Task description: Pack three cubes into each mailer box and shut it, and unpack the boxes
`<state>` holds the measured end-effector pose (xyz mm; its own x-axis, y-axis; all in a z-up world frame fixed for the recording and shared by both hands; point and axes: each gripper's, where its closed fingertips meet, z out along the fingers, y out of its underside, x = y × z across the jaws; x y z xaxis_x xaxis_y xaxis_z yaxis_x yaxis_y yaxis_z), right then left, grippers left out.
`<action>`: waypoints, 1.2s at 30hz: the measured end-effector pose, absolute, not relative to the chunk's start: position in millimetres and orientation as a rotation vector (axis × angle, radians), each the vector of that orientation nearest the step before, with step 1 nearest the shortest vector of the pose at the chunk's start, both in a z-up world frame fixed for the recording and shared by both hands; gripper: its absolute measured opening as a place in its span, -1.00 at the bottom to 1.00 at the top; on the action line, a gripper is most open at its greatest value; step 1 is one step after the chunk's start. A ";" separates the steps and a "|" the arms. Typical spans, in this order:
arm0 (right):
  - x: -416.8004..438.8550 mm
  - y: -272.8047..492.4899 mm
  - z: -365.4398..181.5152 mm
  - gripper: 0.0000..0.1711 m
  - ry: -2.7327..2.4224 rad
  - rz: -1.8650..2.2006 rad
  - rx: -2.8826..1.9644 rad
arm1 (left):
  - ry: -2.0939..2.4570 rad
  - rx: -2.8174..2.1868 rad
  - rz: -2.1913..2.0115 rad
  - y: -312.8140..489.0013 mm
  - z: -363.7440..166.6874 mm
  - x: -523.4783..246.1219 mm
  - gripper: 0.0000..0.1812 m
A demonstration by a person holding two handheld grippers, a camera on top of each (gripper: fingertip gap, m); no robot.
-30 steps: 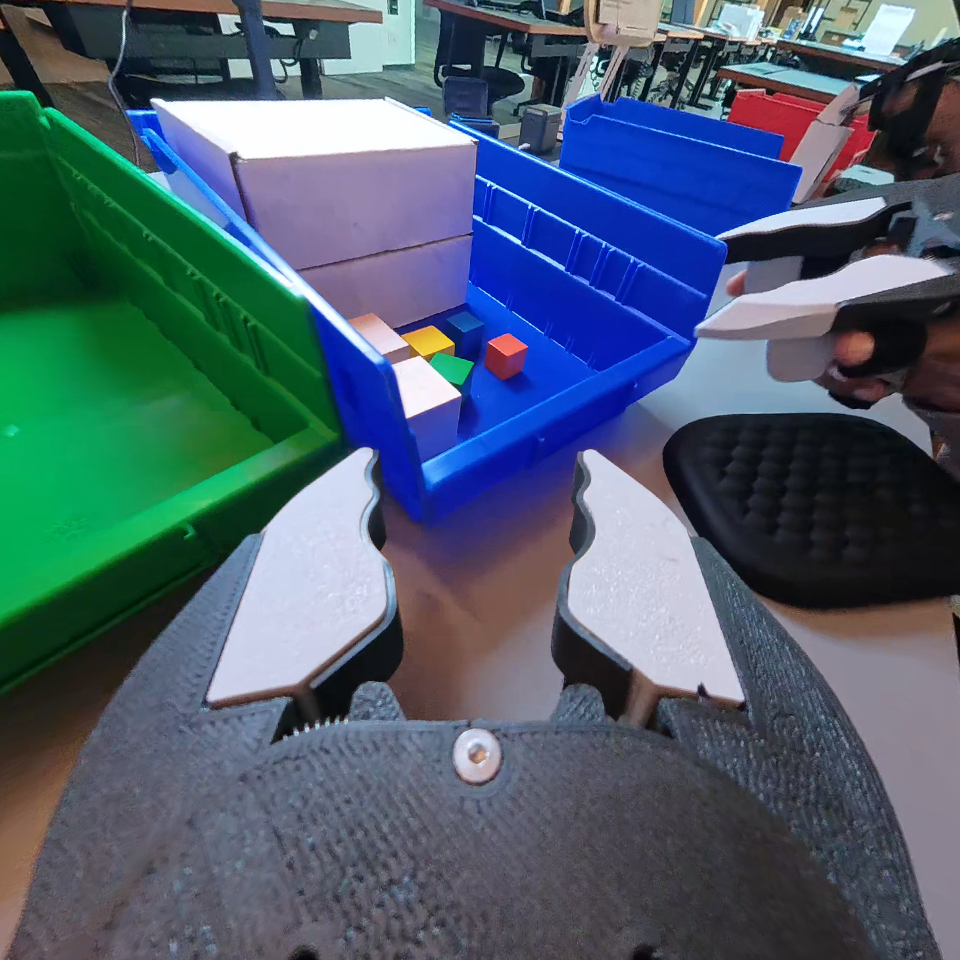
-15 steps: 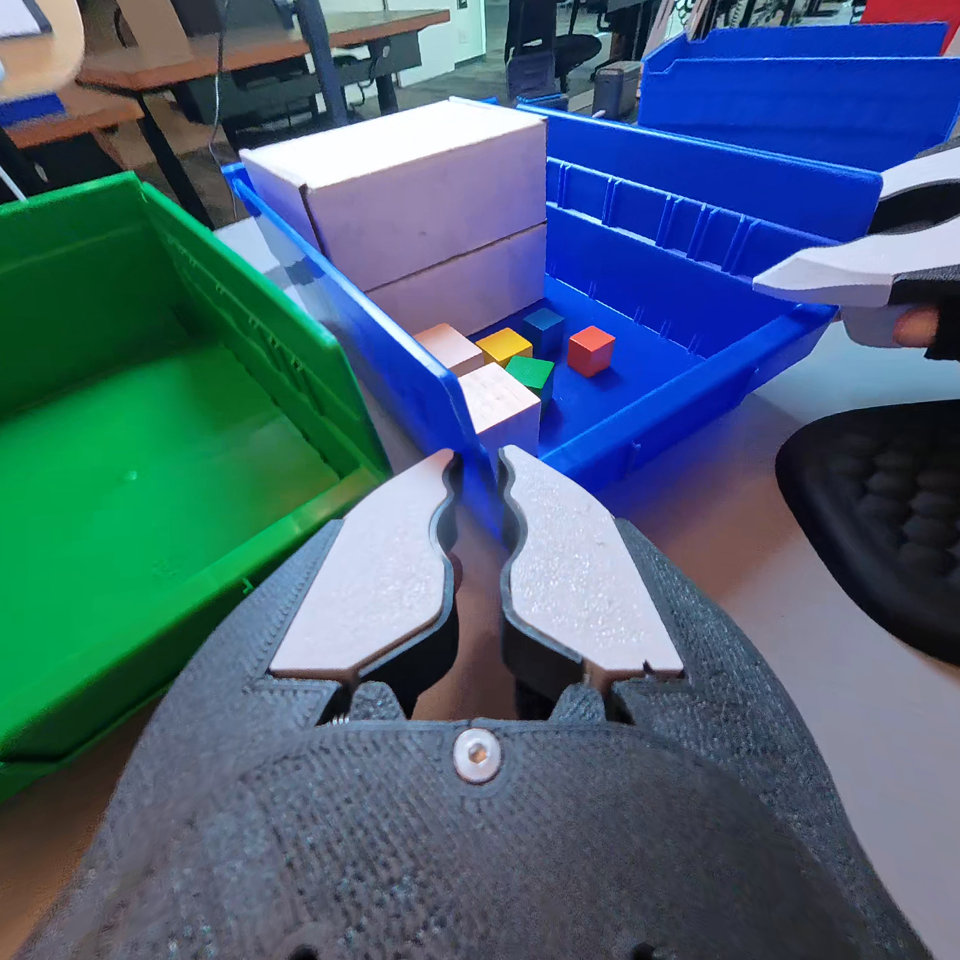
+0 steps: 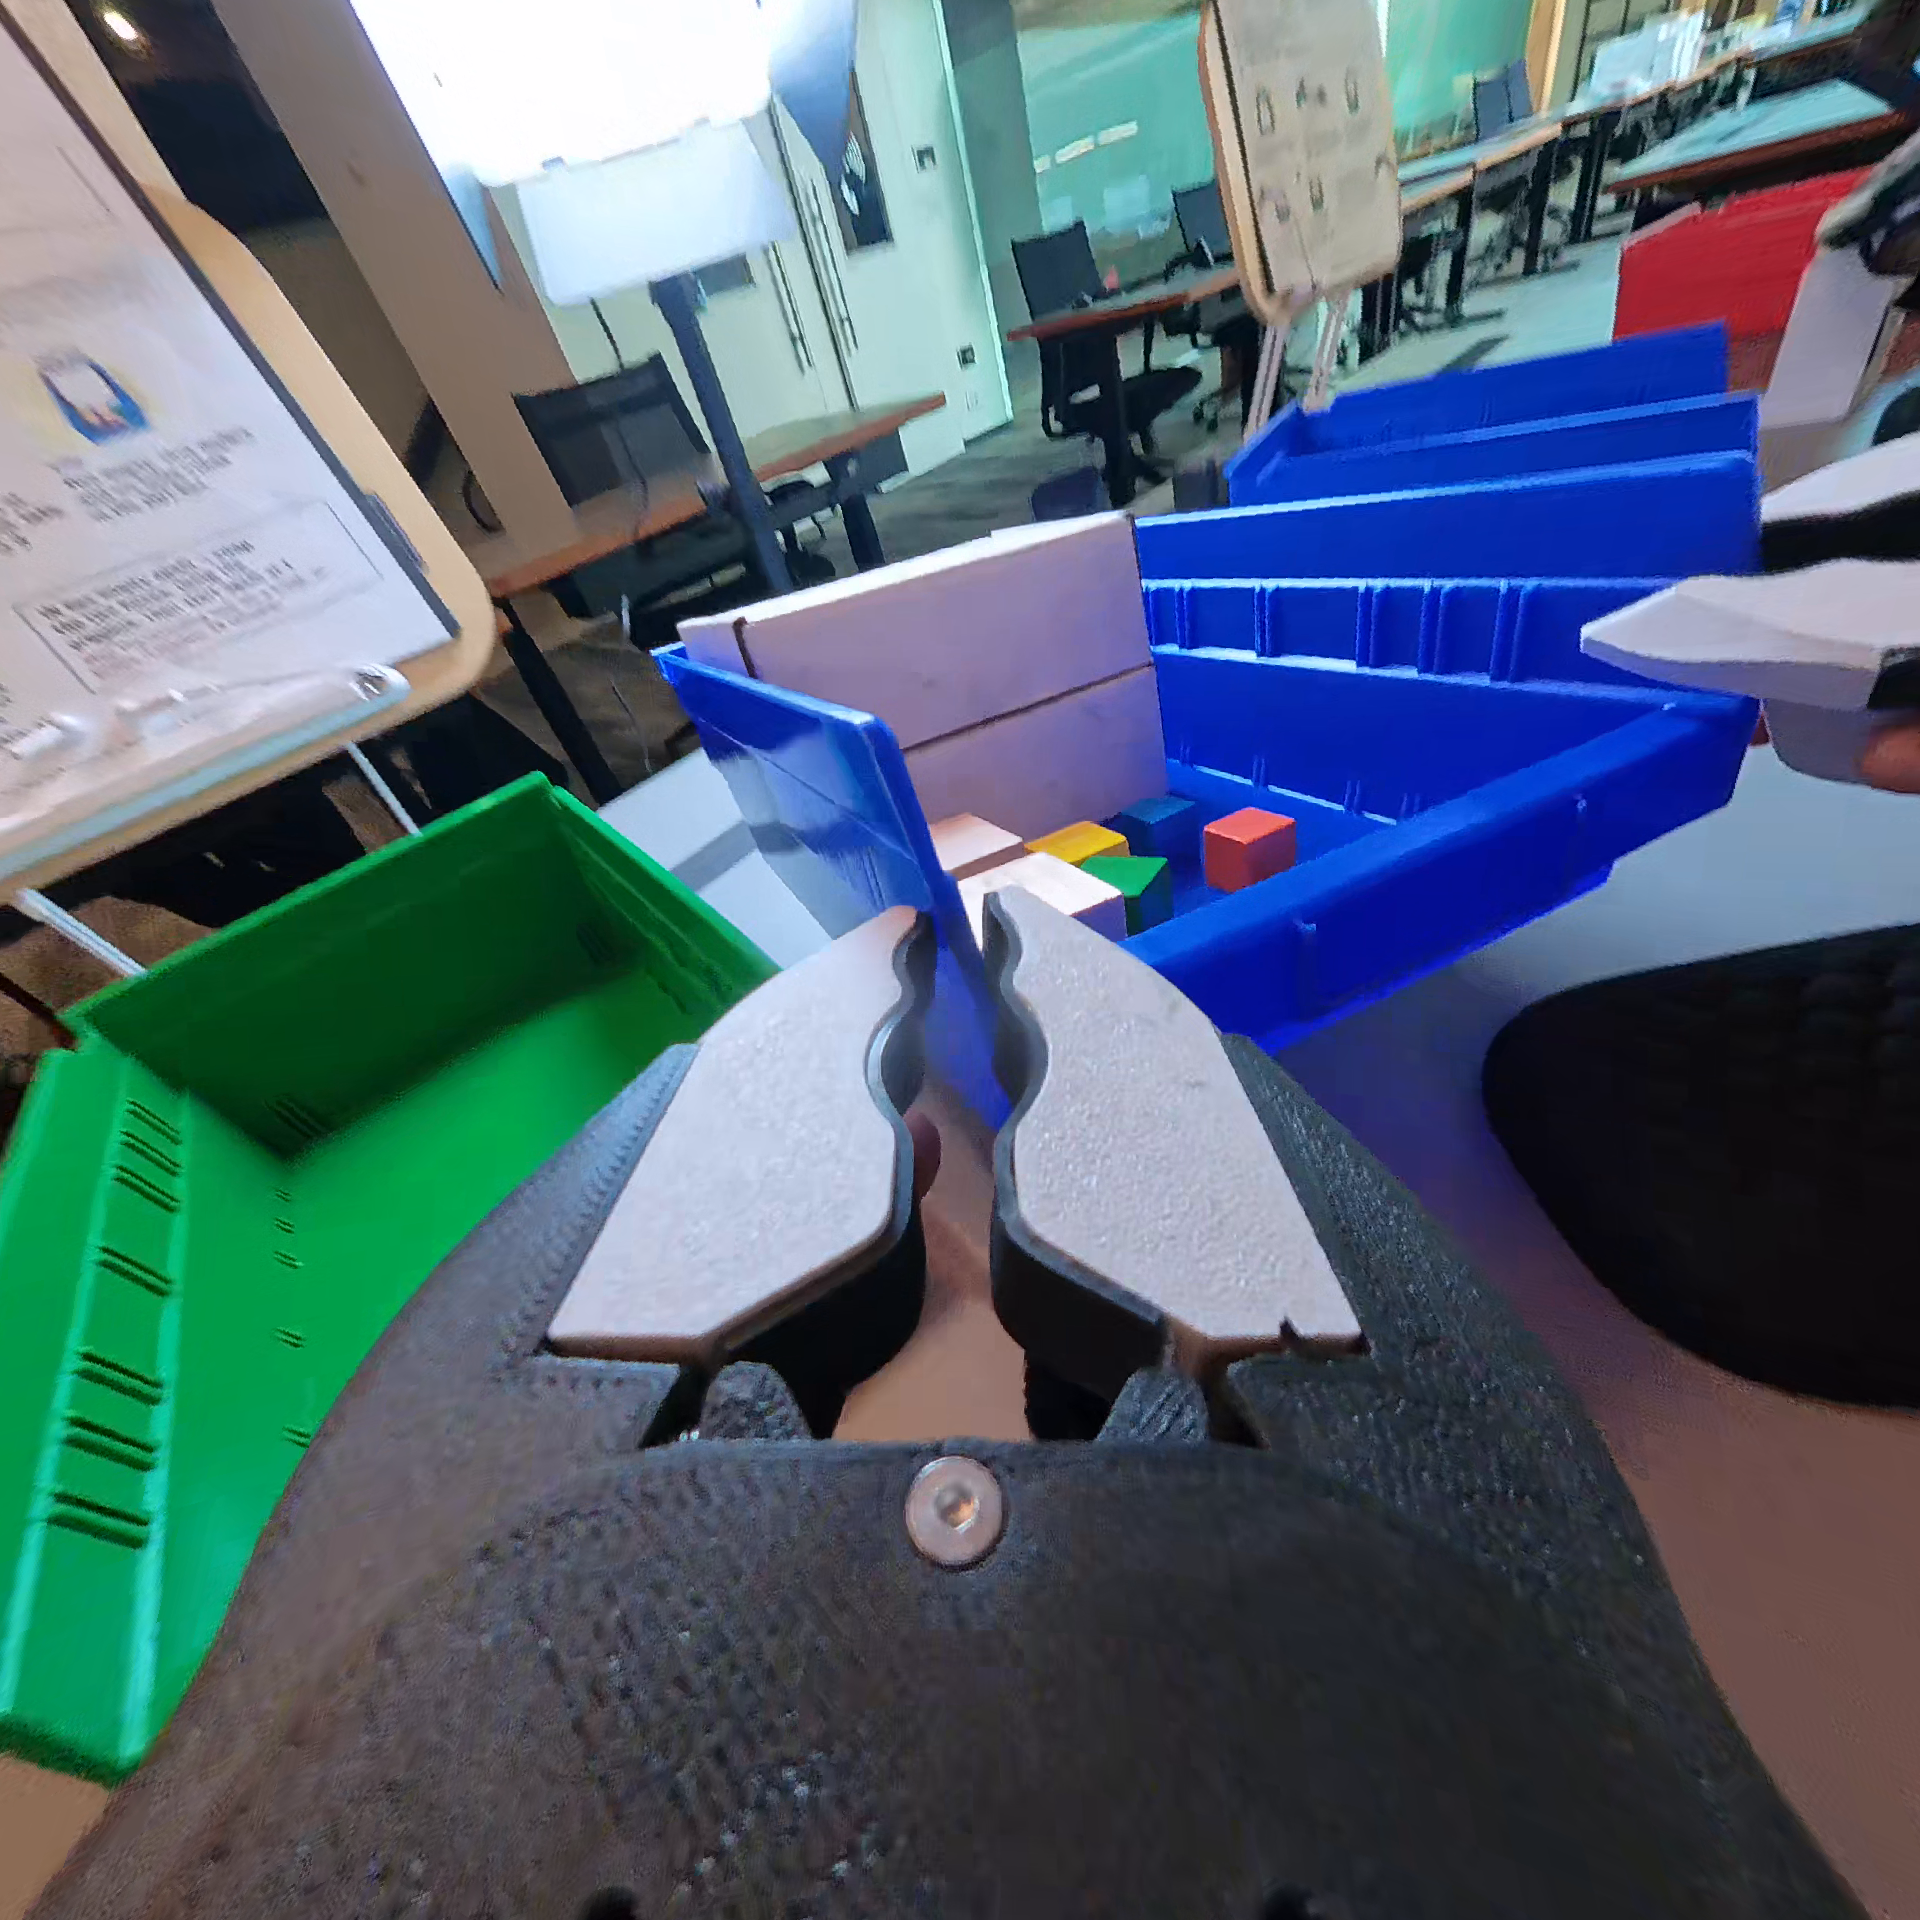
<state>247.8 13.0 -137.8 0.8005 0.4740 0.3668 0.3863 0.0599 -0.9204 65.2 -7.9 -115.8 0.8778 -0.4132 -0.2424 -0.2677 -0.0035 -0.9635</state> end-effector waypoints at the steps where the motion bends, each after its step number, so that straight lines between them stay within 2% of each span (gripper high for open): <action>1: 244.8 8.4 -128.4 -0.88 -0.718 0.077 -1.523 | 0.534 -1.564 -0.117 -12.4 -102.9 62.5 -0.91; 9: 197.9 -30.8 -42.9 -0.87 -0.771 0.125 -1.272 | 0.463 -1.337 0.005 -70.8 -13.0 16.8 -0.91; 17: 60.6 -66.5 -14.3 -0.87 -0.932 0.371 -1.118 | 0.278 -1.264 0.210 -157.5 11.2 -104.1 -0.90; 26: -113.0 -114.5 -62.2 -0.87 -1.193 0.636 -1.086 | 0.049 -1.309 0.421 -255.4 -29.0 -230.5 -0.90; 36: -171.7 -129.2 -144.0 -0.87 -1.356 0.607 -1.079 | -0.124 -1.495 0.468 -272.7 -118.4 -281.8 -0.91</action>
<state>-171.7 -129.2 -144.0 0.1738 0.8669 0.4672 0.2290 0.4258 -0.8754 -281.8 -272.7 -118.4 0.9050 0.3727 -0.2049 -0.2229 0.0055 -0.9748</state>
